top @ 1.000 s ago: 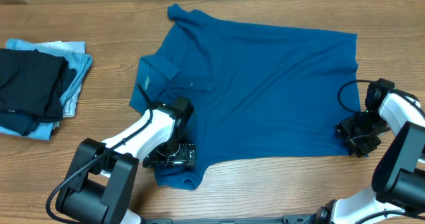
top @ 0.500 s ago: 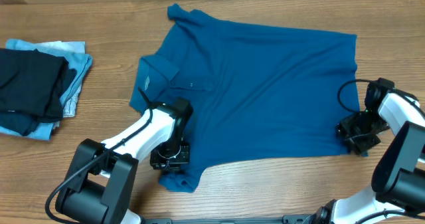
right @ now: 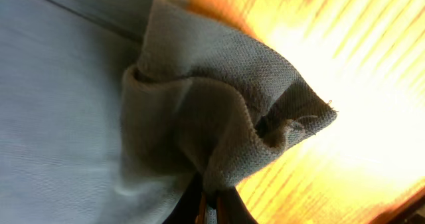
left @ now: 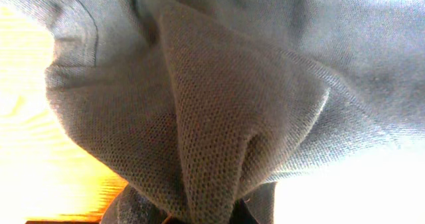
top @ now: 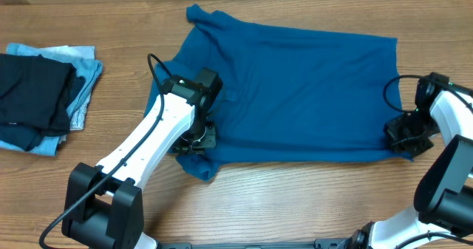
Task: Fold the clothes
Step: 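Lift the bottom hem with both grippers and fold it up toward the collar, then lower the folded hem onto the shirt's upper half with both grippers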
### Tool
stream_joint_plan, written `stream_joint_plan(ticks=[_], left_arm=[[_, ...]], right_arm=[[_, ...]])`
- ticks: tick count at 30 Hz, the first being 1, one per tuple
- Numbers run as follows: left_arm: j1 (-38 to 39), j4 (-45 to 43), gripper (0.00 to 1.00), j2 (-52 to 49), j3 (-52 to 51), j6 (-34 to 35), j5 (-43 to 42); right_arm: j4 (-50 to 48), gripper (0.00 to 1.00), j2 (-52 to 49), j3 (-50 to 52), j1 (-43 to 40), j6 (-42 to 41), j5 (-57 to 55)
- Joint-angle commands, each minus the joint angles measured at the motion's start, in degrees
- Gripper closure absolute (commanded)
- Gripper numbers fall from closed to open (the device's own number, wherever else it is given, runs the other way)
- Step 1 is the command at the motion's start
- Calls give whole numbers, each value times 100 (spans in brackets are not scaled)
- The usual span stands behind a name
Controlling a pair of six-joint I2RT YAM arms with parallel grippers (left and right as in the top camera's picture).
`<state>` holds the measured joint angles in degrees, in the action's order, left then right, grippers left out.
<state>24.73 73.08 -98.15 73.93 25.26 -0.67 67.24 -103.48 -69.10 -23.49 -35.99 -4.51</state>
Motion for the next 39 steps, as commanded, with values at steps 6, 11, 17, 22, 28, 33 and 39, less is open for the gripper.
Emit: stream_joint_plan(ticks=[6, 11, 17, 22, 28, 33, 39], left_arm=[[-813, -671, 96, 35, 238, -85, 129], [-1279, -1366, 95, 35, 238, -85, 114], [-1283, -2142, 91, -4, 236, -44, 382], [-1283, -2402, 83, -87, 236, -90, 481], [-1281, -2524, 73, -188, 229, -94, 562], [-1281, -2699, 65, -188, 229, -111, 577], [-1281, -3056, 47, -186, 267, -380, 560]], right_arm=[[-599, 96, -4, -411, 0, 24, 223], [-1169, 96, -4, -411, 2, 46, 468], [-2208, 96, -4, -411, 337, 306, 505], [-2570, 96, -7, -409, 560, 302, 439], [-2492, 94, -15, -393, 560, 304, 225], [-2730, 88, -15, -367, 560, 304, 203], [-3407, 10, -17, -361, 560, 330, 203]])
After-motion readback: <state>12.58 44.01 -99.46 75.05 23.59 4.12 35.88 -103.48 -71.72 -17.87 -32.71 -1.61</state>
